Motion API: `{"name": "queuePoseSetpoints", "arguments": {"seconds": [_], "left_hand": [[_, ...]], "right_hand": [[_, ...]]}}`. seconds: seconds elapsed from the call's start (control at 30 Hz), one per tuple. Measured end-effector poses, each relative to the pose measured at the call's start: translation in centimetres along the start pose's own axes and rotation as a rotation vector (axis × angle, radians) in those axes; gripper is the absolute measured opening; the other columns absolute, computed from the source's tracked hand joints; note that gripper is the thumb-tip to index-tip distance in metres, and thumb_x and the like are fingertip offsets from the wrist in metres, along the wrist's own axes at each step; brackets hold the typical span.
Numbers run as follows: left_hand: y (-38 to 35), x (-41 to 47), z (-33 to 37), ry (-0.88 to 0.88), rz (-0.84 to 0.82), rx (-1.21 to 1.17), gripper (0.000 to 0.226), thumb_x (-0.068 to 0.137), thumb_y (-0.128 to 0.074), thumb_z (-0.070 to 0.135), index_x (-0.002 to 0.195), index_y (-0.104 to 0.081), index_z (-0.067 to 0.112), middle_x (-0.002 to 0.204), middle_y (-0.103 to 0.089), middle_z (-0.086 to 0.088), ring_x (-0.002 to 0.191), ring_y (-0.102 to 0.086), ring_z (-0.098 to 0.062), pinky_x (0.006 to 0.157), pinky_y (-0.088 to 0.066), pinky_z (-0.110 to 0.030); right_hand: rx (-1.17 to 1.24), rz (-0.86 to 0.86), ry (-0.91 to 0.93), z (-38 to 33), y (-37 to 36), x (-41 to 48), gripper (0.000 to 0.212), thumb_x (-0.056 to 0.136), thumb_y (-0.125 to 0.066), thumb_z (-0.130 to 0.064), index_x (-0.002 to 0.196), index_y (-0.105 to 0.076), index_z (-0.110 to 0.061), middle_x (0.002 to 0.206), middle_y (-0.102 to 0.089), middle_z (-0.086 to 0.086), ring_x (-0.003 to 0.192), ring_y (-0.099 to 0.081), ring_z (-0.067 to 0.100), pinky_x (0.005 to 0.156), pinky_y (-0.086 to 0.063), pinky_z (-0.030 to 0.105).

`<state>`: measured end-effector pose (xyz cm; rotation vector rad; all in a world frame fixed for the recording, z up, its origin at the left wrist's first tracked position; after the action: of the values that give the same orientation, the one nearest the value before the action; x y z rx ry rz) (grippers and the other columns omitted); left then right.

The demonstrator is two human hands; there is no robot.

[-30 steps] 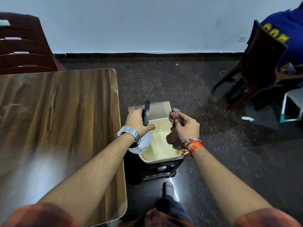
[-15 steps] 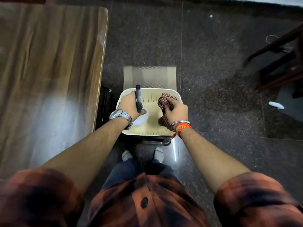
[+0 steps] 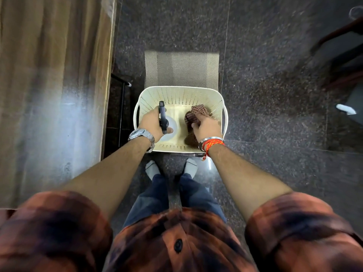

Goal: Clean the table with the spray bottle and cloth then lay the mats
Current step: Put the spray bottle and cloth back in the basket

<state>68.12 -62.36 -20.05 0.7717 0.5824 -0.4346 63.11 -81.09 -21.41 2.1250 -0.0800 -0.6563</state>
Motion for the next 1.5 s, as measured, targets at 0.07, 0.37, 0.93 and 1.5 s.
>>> {"name": "queuePoseSetpoints", "arguments": {"seconds": [0.07, 0.37, 0.93, 1.5], "left_hand": [[0.5, -0.1, -0.3, 0.019, -0.018, 0.083, 0.076, 0.074, -0.084, -0.004, 0.140, -0.051, 0.012, 0.117, -0.064, -0.010, 0.098, -0.059, -0.022, 0.084, -0.050, -0.031], [7.3, 0.1, 1.5, -0.114, 0.383, 0.136, 0.030, 0.079, -0.056, -0.001, 0.098, -0.070, 0.017, 0.091, -0.072, -0.005, 0.085, -0.068, -0.027, 0.079, -0.059, -0.037], [6.3, 19.8, 5.1, 0.109, 0.055, 0.177, 0.056, 0.090, -0.069, 0.024, 0.142, -0.048, 0.017, 0.119, -0.057, -0.005, 0.099, -0.056, -0.024, 0.083, -0.042, -0.026], [7.3, 21.3, 3.9, 0.237, 0.231, -0.200, 0.089, 0.083, -0.081, 0.018, 0.154, -0.028, 0.008, 0.145, -0.047, -0.013, 0.123, -0.053, -0.023, 0.100, -0.046, -0.031]], "right_hand": [[-0.004, -0.014, -0.002, -0.2, -0.1, 0.1, 0.039, 0.087, -0.056, -0.022, 0.125, -0.060, -0.018, 0.125, -0.060, 0.012, 0.108, -0.059, 0.034, 0.092, -0.049, 0.037], [0.168, 0.427, 0.175, -1.7, 5.4, 1.7, 0.019, 0.088, -0.058, -0.024, 0.091, -0.070, -0.009, 0.086, -0.069, 0.010, 0.081, -0.063, 0.028, 0.075, -0.046, 0.029], [0.107, -0.070, -0.151, -0.8, 4.6, 22.8, 0.033, 0.084, -0.065, -0.027, 0.117, -0.064, -0.024, 0.107, -0.062, 0.003, 0.091, -0.060, 0.018, 0.078, -0.042, 0.017], [0.445, 0.296, -0.243, 2.5, 4.9, 23.5, 0.035, 0.077, -0.073, -0.023, 0.108, -0.058, -0.018, 0.085, -0.058, -0.006, 0.070, -0.054, 0.011, 0.068, -0.041, 0.014]]}}
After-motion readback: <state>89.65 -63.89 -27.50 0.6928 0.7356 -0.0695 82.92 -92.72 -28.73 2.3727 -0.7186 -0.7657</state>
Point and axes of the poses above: each hand's wrist, its own x-axis towards the middle knuckle, its own y-axis out of the back of the hand, z = x × y, the point moved 6 cm from there along x, towards the middle knuckle
